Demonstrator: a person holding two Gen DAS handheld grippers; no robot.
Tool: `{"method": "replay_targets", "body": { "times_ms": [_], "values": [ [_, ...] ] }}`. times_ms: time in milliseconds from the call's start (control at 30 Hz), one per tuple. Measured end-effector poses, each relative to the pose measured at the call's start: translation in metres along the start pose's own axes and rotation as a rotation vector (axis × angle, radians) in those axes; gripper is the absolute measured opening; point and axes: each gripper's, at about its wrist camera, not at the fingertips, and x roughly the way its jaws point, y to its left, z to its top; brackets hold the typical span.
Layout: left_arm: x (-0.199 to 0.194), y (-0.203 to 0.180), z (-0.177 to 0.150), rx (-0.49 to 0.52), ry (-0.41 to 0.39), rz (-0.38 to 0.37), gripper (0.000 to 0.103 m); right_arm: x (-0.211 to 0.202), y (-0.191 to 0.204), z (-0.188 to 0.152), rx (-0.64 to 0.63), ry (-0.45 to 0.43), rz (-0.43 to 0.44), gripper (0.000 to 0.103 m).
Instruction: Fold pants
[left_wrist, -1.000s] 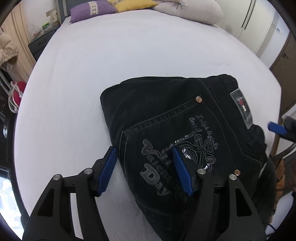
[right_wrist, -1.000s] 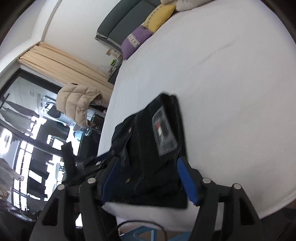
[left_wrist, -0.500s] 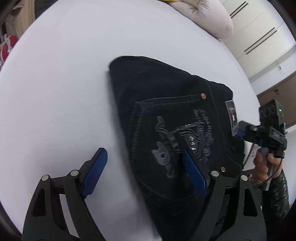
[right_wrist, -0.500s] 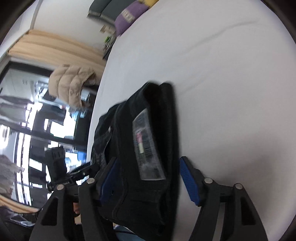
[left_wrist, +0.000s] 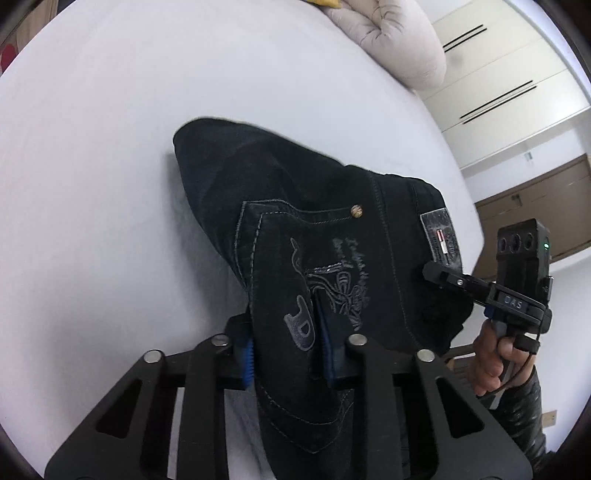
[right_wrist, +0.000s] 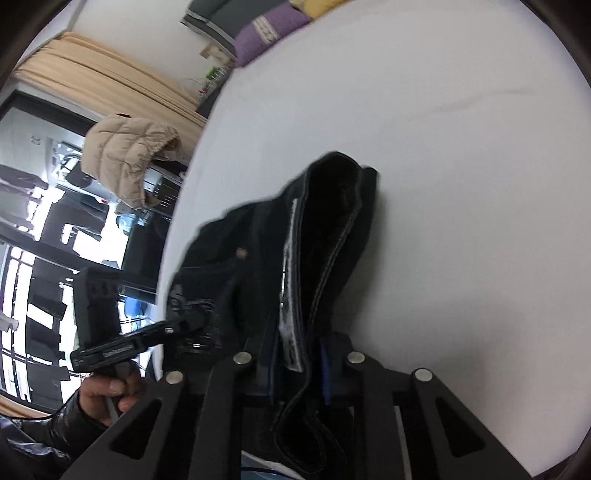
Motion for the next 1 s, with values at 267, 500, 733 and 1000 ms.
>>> {"method": "replay_targets", "body": {
  "times_ms": [267,500,733,1000],
  "values": [
    [-0.066,0.018,0.056,0.063,-0.122,0.016,0.021,0.008,0.067,0.055,-0.097,-0.037,0.068,0.019],
    [-0.105,0.076,0.144,0.121,-0.185,0.094,0.021,0.081,0.094,0.14,-0.077,-0.052,0.124,0.019],
    [-0.058,0.146,0.174,0.084,-0.119,0.112,0.023,0.148,0.05,0.163,0.04,0.014,0.076,0.022],
    [-0.057,0.193,0.153,0.036,-0.179,0.104,0.055,0.154,0.0,0.138,0.185,-0.048,0.158,0.051]
  ]
}}
